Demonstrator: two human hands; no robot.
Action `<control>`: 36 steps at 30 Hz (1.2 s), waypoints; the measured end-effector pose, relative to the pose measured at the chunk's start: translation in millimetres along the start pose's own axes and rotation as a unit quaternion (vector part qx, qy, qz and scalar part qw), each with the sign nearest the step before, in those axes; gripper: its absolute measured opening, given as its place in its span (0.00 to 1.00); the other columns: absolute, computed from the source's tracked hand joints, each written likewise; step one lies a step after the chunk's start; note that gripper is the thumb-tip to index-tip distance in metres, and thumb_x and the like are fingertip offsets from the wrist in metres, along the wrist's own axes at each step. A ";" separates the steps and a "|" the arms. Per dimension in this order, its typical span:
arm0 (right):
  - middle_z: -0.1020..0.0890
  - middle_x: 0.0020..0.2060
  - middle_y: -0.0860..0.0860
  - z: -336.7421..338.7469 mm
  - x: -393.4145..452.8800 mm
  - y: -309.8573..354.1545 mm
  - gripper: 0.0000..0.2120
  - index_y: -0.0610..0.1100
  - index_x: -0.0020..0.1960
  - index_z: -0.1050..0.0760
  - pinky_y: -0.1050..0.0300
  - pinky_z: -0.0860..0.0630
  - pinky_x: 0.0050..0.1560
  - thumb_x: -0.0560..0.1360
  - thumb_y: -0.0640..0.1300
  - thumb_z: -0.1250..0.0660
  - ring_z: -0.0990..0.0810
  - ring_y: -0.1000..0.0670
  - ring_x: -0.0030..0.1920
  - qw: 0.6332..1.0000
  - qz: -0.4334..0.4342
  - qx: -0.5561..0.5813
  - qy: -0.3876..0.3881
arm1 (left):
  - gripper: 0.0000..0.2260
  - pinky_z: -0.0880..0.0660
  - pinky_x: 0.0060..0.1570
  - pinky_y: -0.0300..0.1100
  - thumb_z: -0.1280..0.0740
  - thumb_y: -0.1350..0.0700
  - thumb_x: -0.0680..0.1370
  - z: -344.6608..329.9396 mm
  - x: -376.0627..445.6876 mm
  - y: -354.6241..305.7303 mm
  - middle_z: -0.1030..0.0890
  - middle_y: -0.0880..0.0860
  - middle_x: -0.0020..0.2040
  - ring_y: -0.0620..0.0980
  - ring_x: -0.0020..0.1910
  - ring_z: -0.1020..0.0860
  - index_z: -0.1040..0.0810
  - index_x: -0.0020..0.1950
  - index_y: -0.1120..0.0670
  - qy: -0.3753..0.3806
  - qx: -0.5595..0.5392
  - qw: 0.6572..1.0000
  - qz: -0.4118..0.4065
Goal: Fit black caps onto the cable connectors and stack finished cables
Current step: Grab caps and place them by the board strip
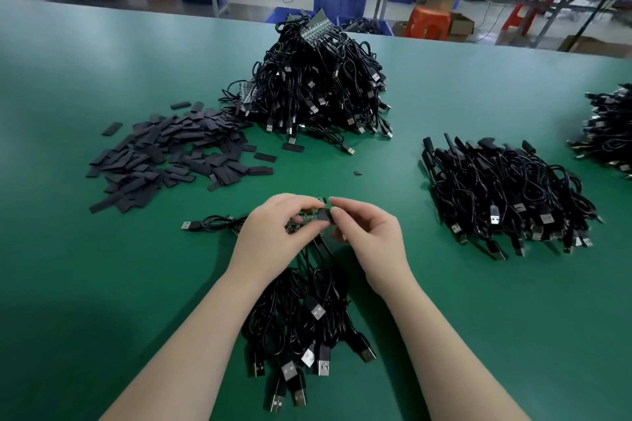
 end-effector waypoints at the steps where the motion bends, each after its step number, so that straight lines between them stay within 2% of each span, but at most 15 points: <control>1: 0.16 0.36 0.53 -0.2 0.1 -0.1 0.11 0.54 0.46 0.15 0.62 0.22 0.41 0.76 0.38 0.28 0.20 0.55 0.35 1.000 -0.005 0.016 -0.002 | 0.10 0.27 0.48 0.31 0.27 0.49 0.73 0.5 0.6 0.7 0.21 0.36 0.50 0.40 0.45 0.22 0.19 0.53 0.39 0.002 -0.003 1.000 0.002; 4: 0.22 0.32 0.51 0.2 0.6 -1.3 0.10 0.54 0.45 0.15 0.57 0.23 0.42 0.74 0.38 0.27 0.22 0.51 0.34 1.000 -0.004 0.029 -0.011 | 0.11 0.29 0.48 0.28 0.27 0.46 0.72 0.6 1.3 0.9 0.21 0.35 0.50 0.41 0.46 0.22 0.19 0.54 0.38 0.014 -0.012 1.000 0.002; 7: 0.23 0.33 0.50 -0.2 -0.9 -0.3 0.10 0.54 0.47 0.15 0.57 0.22 0.43 0.73 0.38 0.25 0.23 0.50 0.36 0.999 -0.006 0.043 -0.002 | 0.10 0.27 0.48 0.30 0.26 0.48 0.73 -0.3 1.3 0.7 0.20 0.36 0.50 0.42 0.46 0.21 0.19 0.52 0.38 0.002 -0.033 0.999 0.010; 11: 0.14 0.42 0.50 -3.3 -4.4 3.8 0.12 0.55 0.48 0.14 0.63 0.21 0.47 0.68 0.42 0.23 0.17 0.53 0.41 0.995 -0.010 0.084 0.055 | 0.13 0.26 0.48 0.30 0.26 0.53 0.74 2.8 3.0 1.8 0.19 0.36 0.49 0.42 0.47 0.21 0.21 0.50 0.33 -0.001 -0.077 0.997 0.004; 13: 0.13 0.43 0.51 -4.2 -4.6 5.8 0.14 0.56 0.47 0.14 0.65 0.22 0.47 0.70 0.37 0.24 0.15 0.55 0.43 0.996 0.003 0.068 0.062 | 0.14 0.27 0.49 0.29 0.26 0.53 0.74 4.8 3.2 1.8 0.19 0.35 0.50 0.40 0.48 0.20 0.22 0.48 0.32 0.004 -0.083 0.997 0.003; 17: 0.13 0.41 0.53 -3.6 -5.5 8.0 0.15 0.56 0.41 0.14 0.68 0.23 0.46 0.72 0.34 0.25 0.15 0.57 0.43 0.999 0.015 0.041 0.022 | 0.10 0.24 0.49 0.34 0.28 0.50 0.74 3.1 3.1 -0.1 0.18 0.36 0.47 0.40 0.48 0.20 0.20 0.45 0.32 0.004 -0.097 0.995 -0.004; 19: 0.13 0.41 0.53 -3.3 -5.6 9.2 0.15 0.57 0.40 0.14 0.68 0.23 0.46 0.72 0.35 0.25 0.15 0.57 0.44 0.999 0.020 0.036 0.010 | 0.06 0.24 0.49 0.36 0.30 0.46 0.73 2.1 3.1 0.3 0.18 0.37 0.47 0.42 0.48 0.19 0.20 0.47 0.34 0.009 -0.097 0.995 -0.005; 21: 0.13 0.40 0.53 -0.8 -4.6 9.6 0.15 0.56 0.39 0.14 0.69 0.23 0.46 0.71 0.35 0.25 0.15 0.58 0.43 0.999 0.017 0.037 -0.016 | 0.09 0.24 0.49 0.36 0.29 0.45 0.72 1.7 1.9 2.1 0.19 0.38 0.48 0.43 0.47 0.20 0.21 0.51 0.35 0.008 -0.100 0.995 0.008; 23: 0.13 0.40 0.51 2.6 -3.1 8.8 0.12 0.54 0.39 0.14 0.67 0.22 0.46 0.71 0.36 0.24 0.15 0.56 0.43 0.998 0.010 0.048 -0.047 | 0.12 0.25 0.49 0.35 0.28 0.48 0.72 1.5 0.9 4.1 0.20 0.38 0.47 0.42 0.47 0.20 0.24 0.52 0.34 0.001 -0.095 0.995 0.030; 25: 0.13 0.41 0.50 4.4 -3.0 8.0 0.11 0.51 0.42 0.15 0.66 0.21 0.47 0.71 0.35 0.25 0.15 0.54 0.44 0.996 0.012 0.059 -0.063 | 0.13 0.28 0.48 0.30 0.28 0.51 0.74 0.7 0.3 4.4 0.20 0.37 0.46 0.39 0.48 0.21 0.24 0.52 0.35 -0.007 -0.080 0.996 0.033; 28: 0.13 0.41 0.51 4.3 -4.0 7.0 0.11 0.51 0.44 0.16 0.65 0.21 0.46 0.72 0.34 0.26 0.15 0.54 0.43 0.996 0.024 0.063 -0.066 | 0.10 0.31 0.47 0.22 0.28 0.53 0.75 -0.1 0.7 1.8 0.20 0.33 0.48 0.34 0.50 0.22 0.21 0.48 0.36 -0.014 -0.065 0.997 0.025; 31: 0.13 0.40 0.52 2.2 -4.4 7.0 0.13 0.52 0.43 0.16 0.66 0.22 0.46 0.71 0.34 0.25 0.15 0.55 0.43 0.997 0.041 0.041 -0.055 | 0.10 0.29 0.47 0.24 0.29 0.54 0.76 1.0 1.3 0.2 0.19 0.33 0.47 0.35 0.48 0.21 0.20 0.48 0.37 -0.016 -0.070 0.997 0.027; 36: 0.13 0.40 0.53 2.2 -4.6 6.7 0.13 0.52 0.44 0.16 0.66 0.22 0.46 0.71 0.34 0.25 0.15 0.56 0.43 0.997 0.054 0.029 -0.050 | 0.11 0.26 0.42 0.30 0.27 0.54 0.73 3.0 -0.6 0.3 0.19 0.36 0.44 0.42 0.40 0.22 0.20 0.48 0.37 -0.016 -0.057 0.998 0.035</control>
Point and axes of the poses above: each hand's wrist, its own x-axis towards the middle knuckle, its own z-axis out of the back of the hand, y = z × x, the point moved 2 cm from there along x, towards the middle knuckle
